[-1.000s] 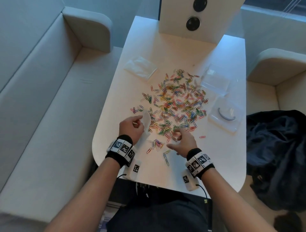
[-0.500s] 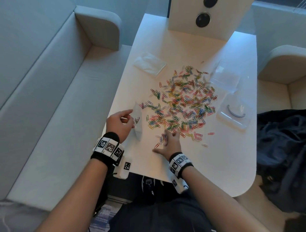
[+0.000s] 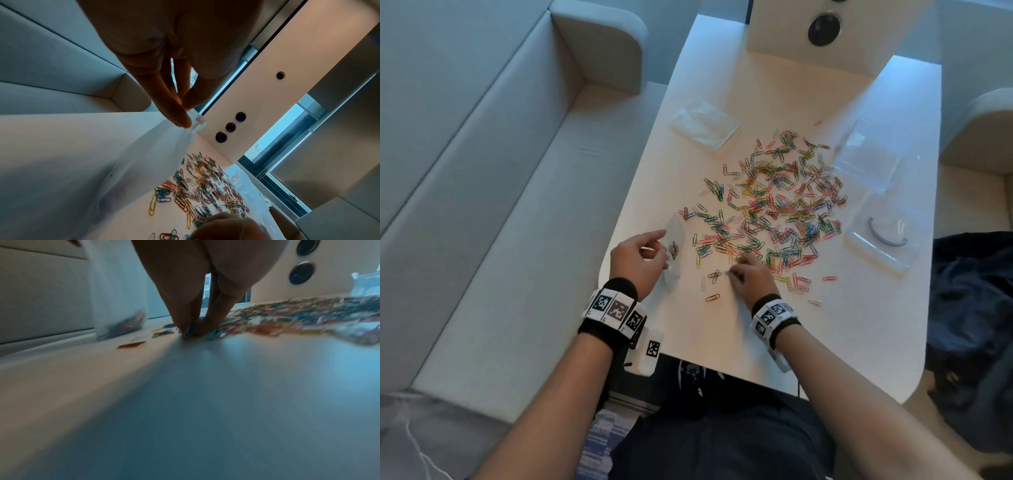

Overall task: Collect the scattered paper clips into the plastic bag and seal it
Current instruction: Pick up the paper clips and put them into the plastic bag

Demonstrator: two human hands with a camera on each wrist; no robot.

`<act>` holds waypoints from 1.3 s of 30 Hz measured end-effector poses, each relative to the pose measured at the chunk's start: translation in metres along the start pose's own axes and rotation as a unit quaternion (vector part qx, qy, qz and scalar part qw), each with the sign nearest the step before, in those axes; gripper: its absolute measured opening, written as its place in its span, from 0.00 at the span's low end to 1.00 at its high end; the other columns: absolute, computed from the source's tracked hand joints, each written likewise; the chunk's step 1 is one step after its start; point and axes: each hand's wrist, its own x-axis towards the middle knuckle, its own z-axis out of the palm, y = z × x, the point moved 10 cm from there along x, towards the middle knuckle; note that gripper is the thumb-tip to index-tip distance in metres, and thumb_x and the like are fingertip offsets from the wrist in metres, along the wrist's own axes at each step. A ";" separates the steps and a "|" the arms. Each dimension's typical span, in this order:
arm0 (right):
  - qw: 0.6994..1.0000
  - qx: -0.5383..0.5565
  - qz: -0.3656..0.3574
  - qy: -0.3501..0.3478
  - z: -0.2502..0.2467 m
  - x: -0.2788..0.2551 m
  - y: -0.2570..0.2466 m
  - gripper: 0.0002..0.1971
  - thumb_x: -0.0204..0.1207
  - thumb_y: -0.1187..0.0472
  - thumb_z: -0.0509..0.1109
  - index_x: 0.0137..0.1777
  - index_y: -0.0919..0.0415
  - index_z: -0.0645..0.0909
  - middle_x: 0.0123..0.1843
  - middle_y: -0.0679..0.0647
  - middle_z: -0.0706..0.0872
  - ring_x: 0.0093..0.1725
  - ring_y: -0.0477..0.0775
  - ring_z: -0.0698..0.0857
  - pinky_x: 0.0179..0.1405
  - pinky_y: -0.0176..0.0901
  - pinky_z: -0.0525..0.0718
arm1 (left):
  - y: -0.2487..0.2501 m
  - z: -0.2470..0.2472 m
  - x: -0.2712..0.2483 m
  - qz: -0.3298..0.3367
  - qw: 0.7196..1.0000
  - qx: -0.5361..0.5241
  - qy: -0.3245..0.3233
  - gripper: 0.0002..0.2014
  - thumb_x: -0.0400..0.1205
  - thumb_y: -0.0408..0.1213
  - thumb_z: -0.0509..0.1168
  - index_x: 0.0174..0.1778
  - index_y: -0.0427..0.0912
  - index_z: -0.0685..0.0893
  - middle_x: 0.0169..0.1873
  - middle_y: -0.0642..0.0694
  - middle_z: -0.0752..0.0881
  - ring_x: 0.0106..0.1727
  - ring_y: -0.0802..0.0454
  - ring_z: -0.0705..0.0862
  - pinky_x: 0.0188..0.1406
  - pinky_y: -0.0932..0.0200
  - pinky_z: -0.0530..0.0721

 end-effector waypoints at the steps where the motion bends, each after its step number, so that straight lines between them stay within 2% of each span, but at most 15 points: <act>1: 1.000 -0.007 0.008 -0.004 -0.007 0.007 0.007 0.06 0.75 0.63 0.74 0.46 0.67 0.90 0.51 0.59 0.86 0.47 0.57 0.85 0.53 0.50 0.87 | 0.001 0.002 0.000 0.000 1.000 0.001 -0.001 0.15 0.81 0.32 0.68 0.63 0.45 0.87 0.40 0.46 0.91 0.36 0.52 0.91 0.48 0.59 0.90; 6: 0.997 -0.048 0.065 -0.013 -0.043 0.035 0.044 0.04 0.69 0.67 0.75 0.40 0.65 0.91 0.39 0.56 0.90 0.40 0.53 0.85 0.50 0.48 0.88 | 0.009 0.024 0.002 0.004 1.000 0.010 -0.024 0.16 0.81 0.31 0.68 0.64 0.45 0.86 0.41 0.46 0.90 0.36 0.54 0.91 0.44 0.66 0.88; 9: 0.979 0.058 0.194 0.017 -0.062 0.034 0.079 0.05 0.67 0.64 0.78 0.42 0.60 0.92 0.39 0.53 0.91 0.39 0.48 0.86 0.49 0.36 0.84 | 0.012 0.043 0.004 0.004 0.999 0.018 -0.043 0.16 0.81 0.31 0.68 0.65 0.44 0.86 0.41 0.45 0.90 0.35 0.56 0.90 0.43 0.69 0.88; 11: 0.909 0.270 0.315 0.043 -0.060 0.021 0.102 0.05 0.68 0.66 0.79 0.43 0.62 0.91 0.45 0.57 0.92 0.42 0.51 0.89 0.48 0.37 0.86 | 0.013 0.056 0.005 -0.001 0.998 0.020 -0.057 0.17 0.81 0.30 0.67 0.65 0.44 0.85 0.41 0.45 0.90 0.35 0.56 0.90 0.42 0.70 0.88; 13: 0.773 0.526 0.351 0.051 -0.050 0.013 0.090 0.03 0.70 0.73 0.76 0.41 0.68 0.89 0.49 0.65 0.91 0.44 0.54 0.91 0.46 0.39 0.90 | 0.015 0.070 0.006 -0.005 0.997 0.021 -0.072 0.17 0.81 0.29 0.67 0.66 0.43 0.85 0.42 0.45 0.89 0.36 0.55 0.91 0.42 0.70 0.88; 15: 0.660 0.671 0.337 0.034 -0.045 0.013 0.061 0.02 0.72 0.75 0.72 0.44 0.71 0.85 0.46 0.63 0.89 0.44 0.53 0.90 0.42 0.36 0.90 | 0.013 0.084 0.006 -0.012 0.996 0.024 -0.087 0.17 0.81 0.29 0.68 0.66 0.42 0.85 0.43 0.44 0.89 0.36 0.54 0.91 0.41 0.70 0.87; 17: 0.600 0.737 0.311 0.003 -0.044 0.016 0.029 0.03 0.73 0.74 0.70 0.46 0.71 0.83 0.45 0.61 0.88 0.45 0.52 0.89 0.42 0.34 0.89 | 0.012 0.095 0.007 -0.014 0.995 0.034 -0.092 0.17 0.80 0.30 0.69 0.65 0.41 0.86 0.43 0.44 0.89 0.37 0.52 0.91 0.42 0.69 0.88; 19: 0.585 0.759 0.285 -0.032 -0.039 0.020 0.001 0.03 0.75 0.75 0.68 0.46 0.70 0.82 0.44 0.60 0.88 0.45 0.51 0.90 0.46 0.35 0.89 | 0.013 0.102 0.009 -0.011 0.995 0.044 -0.085 0.17 0.79 0.31 0.70 0.64 0.41 0.87 0.42 0.45 0.90 0.39 0.52 0.91 0.49 0.63 0.89; 22: 0.636 0.716 0.281 -0.062 -0.023 0.021 -0.019 0.04 0.76 0.76 0.68 0.46 0.72 0.83 0.44 0.61 0.88 0.43 0.53 0.91 0.47 0.37 0.89 | 0.019 0.105 0.010 -0.002 0.996 0.046 -0.071 0.16 0.78 0.31 0.70 0.62 0.42 0.88 0.41 0.45 0.91 0.40 0.53 0.91 0.52 0.61 0.88; 26: 0.713 0.630 0.306 -0.034 -0.015 0.022 -0.012 0.04 0.74 0.78 0.70 0.46 0.74 0.83 0.43 0.66 0.86 0.38 0.57 0.91 0.44 0.40 0.90 | 0.025 0.105 0.013 0.025 0.996 0.059 -0.059 0.15 0.78 0.30 0.69 0.61 0.42 0.89 0.44 0.44 0.91 0.41 0.53 0.91 0.50 0.61 0.89; 30: 0.815 0.481 0.312 -0.080 -0.012 0.030 -0.005 0.08 0.74 0.79 0.67 0.49 0.73 0.85 0.46 0.67 0.89 0.41 0.59 0.91 0.45 0.44 0.91 | 0.026 0.105 0.015 0.054 0.995 0.073 -0.050 0.14 0.78 0.30 0.69 0.60 0.41 0.89 0.47 0.46 0.91 0.41 0.57 0.88 0.43 0.78 0.82; 33: 0.907 0.301 0.260 -0.136 -0.014 0.038 -0.010 0.12 0.74 0.78 0.67 0.52 0.66 0.87 0.52 0.65 0.90 0.51 0.62 0.90 0.54 0.54 0.89 | 0.028 0.105 0.017 0.067 0.994 0.067 -0.054 0.14 0.78 0.30 0.69 0.59 0.41 0.90 0.47 0.47 0.91 0.41 0.57 0.88 0.44 0.76 0.83; 35: 0.954 0.187 0.190 -0.138 -0.024 0.044 -0.024 0.10 0.73 0.72 0.72 0.52 0.63 0.89 0.49 0.58 0.91 0.49 0.55 0.90 0.54 0.49 0.89 | 0.029 0.105 0.018 0.068 0.994 0.062 -0.058 0.14 0.78 0.30 0.70 0.59 0.41 0.90 0.47 0.46 0.91 0.41 0.57 0.88 0.44 0.72 0.85; 37: 0.978 0.116 0.122 -0.121 -0.036 0.051 -0.041 0.08 0.74 0.66 0.74 0.51 0.61 0.90 0.47 0.54 0.92 0.44 0.49 0.89 0.50 0.41 0.88 | 0.027 0.100 0.020 0.062 0.995 0.058 -0.052 0.14 0.78 0.30 0.70 0.59 0.41 0.89 0.46 0.46 0.91 0.40 0.60 0.87 0.42 0.75 0.85; 39: 0.979 0.141 0.087 -0.115 -0.044 0.056 -0.056 0.08 0.75 0.65 0.73 0.50 0.59 0.91 0.45 0.53 0.92 0.43 0.46 0.89 0.49 0.38 0.87 | 0.024 0.087 0.025 0.049 0.997 0.050 -0.030 0.15 0.78 0.30 0.70 0.61 0.41 0.89 0.43 0.47 0.90 0.38 0.63 0.86 0.42 0.79 0.83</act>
